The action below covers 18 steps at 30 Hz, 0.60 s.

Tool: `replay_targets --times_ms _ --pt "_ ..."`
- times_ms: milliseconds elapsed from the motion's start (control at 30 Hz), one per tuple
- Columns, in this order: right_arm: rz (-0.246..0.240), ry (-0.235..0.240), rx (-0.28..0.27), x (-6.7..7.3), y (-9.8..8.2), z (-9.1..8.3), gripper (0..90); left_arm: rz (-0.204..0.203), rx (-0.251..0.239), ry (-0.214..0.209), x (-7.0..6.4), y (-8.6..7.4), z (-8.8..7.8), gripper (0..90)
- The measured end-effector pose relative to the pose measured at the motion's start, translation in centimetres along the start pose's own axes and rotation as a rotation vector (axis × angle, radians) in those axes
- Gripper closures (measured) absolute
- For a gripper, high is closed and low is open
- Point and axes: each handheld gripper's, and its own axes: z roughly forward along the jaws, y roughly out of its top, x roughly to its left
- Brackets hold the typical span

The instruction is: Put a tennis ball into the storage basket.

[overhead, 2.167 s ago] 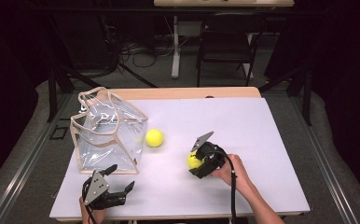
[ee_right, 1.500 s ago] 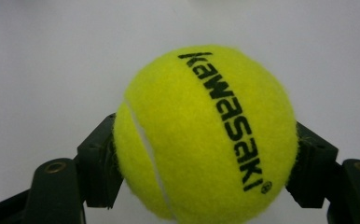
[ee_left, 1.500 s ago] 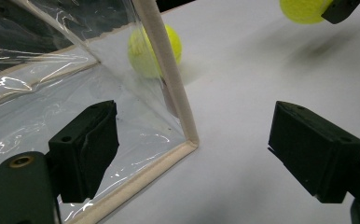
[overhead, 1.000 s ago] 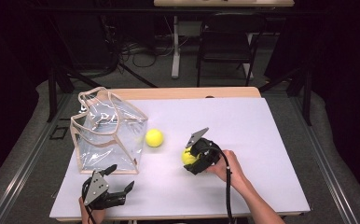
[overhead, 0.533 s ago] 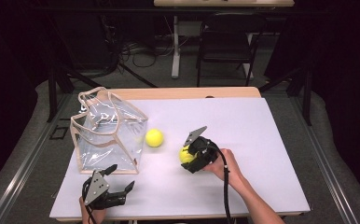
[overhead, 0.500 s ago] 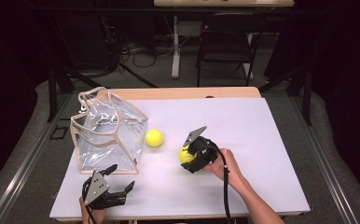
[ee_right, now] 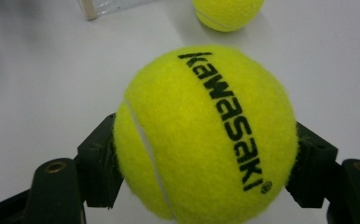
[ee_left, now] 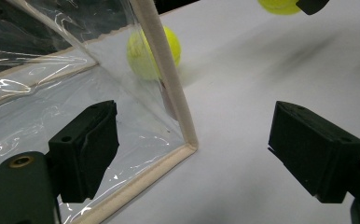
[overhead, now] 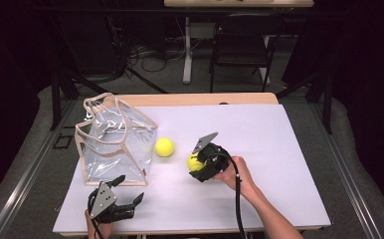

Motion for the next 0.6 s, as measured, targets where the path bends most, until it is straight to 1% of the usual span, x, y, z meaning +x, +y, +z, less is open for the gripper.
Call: replay_targets --times_ms 367,600 --pt "-0.001 -0.004 -0.013 0.01 0.51 0.07 26.1 -0.001 0.0 0.001 0.0 -0.02 -0.03 15.8" --pt "-0.006 -0.002 -0.023 0.04 0.84 0.49 26.1 -0.004 -0.002 0.002 0.07 -0.05 -0.11 15.8"
